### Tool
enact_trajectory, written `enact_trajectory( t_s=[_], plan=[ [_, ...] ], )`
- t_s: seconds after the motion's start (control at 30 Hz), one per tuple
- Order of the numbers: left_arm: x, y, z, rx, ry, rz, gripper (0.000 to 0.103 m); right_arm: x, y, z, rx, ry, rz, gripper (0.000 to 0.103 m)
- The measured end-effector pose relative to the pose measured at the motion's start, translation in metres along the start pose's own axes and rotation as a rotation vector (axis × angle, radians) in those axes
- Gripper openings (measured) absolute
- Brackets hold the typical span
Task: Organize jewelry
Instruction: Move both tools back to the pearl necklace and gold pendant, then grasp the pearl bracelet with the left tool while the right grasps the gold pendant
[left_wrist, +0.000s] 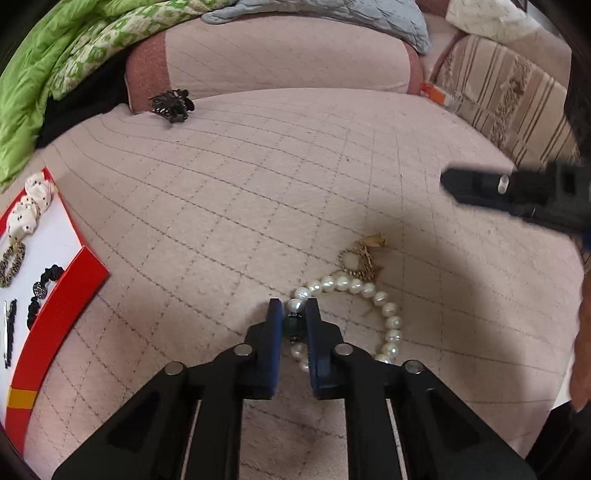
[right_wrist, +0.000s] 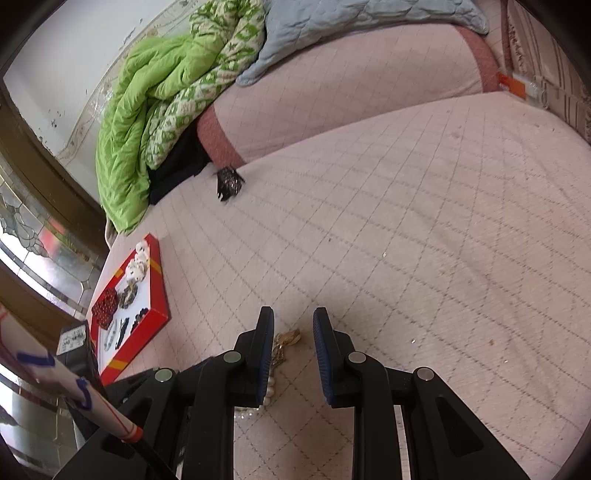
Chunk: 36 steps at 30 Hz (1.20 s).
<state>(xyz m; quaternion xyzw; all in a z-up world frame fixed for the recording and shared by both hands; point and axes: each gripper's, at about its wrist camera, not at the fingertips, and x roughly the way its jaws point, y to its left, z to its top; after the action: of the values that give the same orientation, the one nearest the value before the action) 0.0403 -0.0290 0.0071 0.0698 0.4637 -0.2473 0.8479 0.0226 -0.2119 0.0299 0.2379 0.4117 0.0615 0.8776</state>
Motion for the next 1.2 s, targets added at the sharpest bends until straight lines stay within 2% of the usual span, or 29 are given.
enact_trajectory(
  t_s=[0.2,0.43,0.63,0.8,1.0,1.2],
  plan=[
    [-0.016,0.02,0.005,-0.054,-0.062,-0.023,0.011,0.022,0.001,-0.007,0.016,0.068,0.014,0.024],
    [-0.03,0.032,0.012,-0.084,-0.112,-0.031,0.011,0.046,0.013,-0.014,-0.013,0.112,-0.016,0.024],
    [-0.035,0.037,0.012,-0.087,-0.121,-0.039,0.011,0.068,0.025,-0.017,-0.097,0.134,-0.107,0.024],
    [-0.04,0.039,0.013,-0.082,-0.141,-0.045,0.011,0.073,0.042,-0.019,-0.232,0.113,-0.196,0.023],
    [-0.046,0.038,0.015,-0.075,-0.167,-0.054,0.011,0.062,0.042,-0.012,-0.216,0.077,-0.15,0.023],
    [-0.053,0.037,0.017,-0.072,-0.194,-0.054,0.011,0.033,0.046,-0.004,-0.198,-0.018,-0.096,0.023]
  ],
)
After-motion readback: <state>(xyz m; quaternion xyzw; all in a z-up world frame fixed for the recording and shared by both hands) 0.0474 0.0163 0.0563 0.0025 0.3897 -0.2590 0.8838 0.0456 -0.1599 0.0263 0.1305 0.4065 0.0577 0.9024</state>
